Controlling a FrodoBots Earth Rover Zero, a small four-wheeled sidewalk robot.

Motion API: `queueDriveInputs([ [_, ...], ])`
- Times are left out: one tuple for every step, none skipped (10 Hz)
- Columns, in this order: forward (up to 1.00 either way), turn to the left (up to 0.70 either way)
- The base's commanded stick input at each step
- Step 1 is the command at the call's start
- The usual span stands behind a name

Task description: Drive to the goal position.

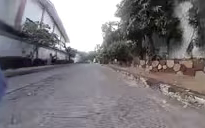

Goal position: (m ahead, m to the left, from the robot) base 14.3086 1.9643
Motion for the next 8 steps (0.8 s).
queueDriveInputs([
  [1.00, 0.11],
  [1.00, 0.12],
  [1.00, 0.09],
  [1.00, 0.08],
  [1.00, 0.05],
  [1.00, 0.00],
  [1.00, 0.00],
  [1.00, 0.00],
])
